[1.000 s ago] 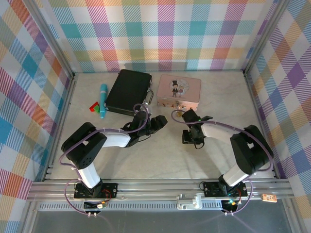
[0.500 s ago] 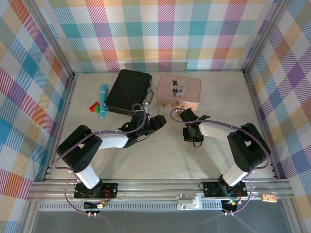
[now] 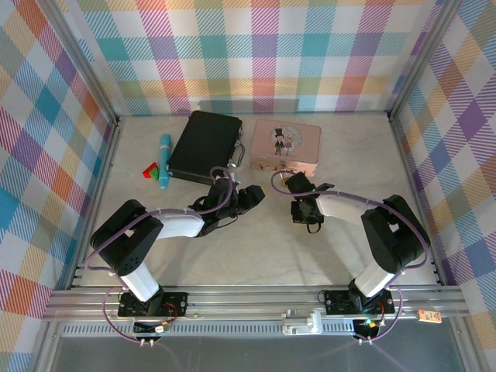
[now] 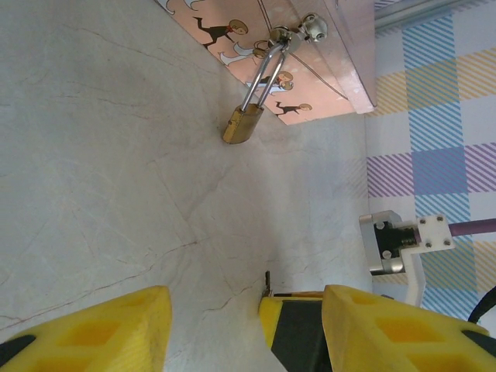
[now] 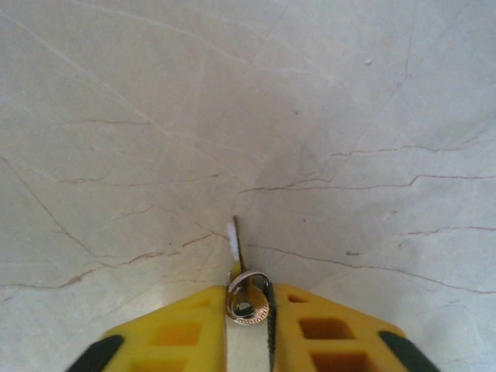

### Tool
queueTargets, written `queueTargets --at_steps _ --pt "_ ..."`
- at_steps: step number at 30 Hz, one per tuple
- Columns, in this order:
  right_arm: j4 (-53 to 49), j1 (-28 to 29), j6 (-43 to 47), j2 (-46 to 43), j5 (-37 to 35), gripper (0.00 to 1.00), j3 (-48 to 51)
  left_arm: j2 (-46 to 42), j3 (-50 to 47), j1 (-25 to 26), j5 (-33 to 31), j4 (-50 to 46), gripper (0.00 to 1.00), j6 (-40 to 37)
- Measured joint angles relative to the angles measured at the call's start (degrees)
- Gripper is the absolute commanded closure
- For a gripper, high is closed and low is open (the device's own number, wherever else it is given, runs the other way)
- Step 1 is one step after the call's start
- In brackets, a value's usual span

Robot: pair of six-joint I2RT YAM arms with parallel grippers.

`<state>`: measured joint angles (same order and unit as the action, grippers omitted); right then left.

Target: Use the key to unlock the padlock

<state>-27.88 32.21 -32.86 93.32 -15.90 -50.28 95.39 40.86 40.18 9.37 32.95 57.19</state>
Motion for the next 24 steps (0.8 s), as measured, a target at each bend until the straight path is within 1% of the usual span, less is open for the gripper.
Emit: queueTargets --at_steps 3,9,12,14,18,24 --pt "1.2 -0.4 0.5 -0.5 -0.6 1.0 -0.1 0.0 0.0 0.0 0.0 0.0 0.46 0.0" --pt "2.6 -0.8 3.6 -0.8 -0.2 1.0 0.0 0.0 0.0 0.0 0.1 0.2 0.46 0.2" --pt "3.2 -1.2 6.4 -1.7 1.4 1.0 0.4 0.0 0.0 0.0 0.6 0.7 0.47 1.2" --pt "4.0 -1.8 8.3 -3.2 3.7 1.0 1.2 0.0 -0.1 0.0 1.1 1.8 0.47 2.3" --pt "6.6 -2.8 11.6 -7.8 10.6 1.0 2.7 0.6 -0.1 0.1 2.8 5.4 0.49 4.9" --pt "9.5 -3.4 13.3 -11.6 20.2 1.0 2.7 1.7 -0.1 0.6 3.6 7.6 0.49 6.5"
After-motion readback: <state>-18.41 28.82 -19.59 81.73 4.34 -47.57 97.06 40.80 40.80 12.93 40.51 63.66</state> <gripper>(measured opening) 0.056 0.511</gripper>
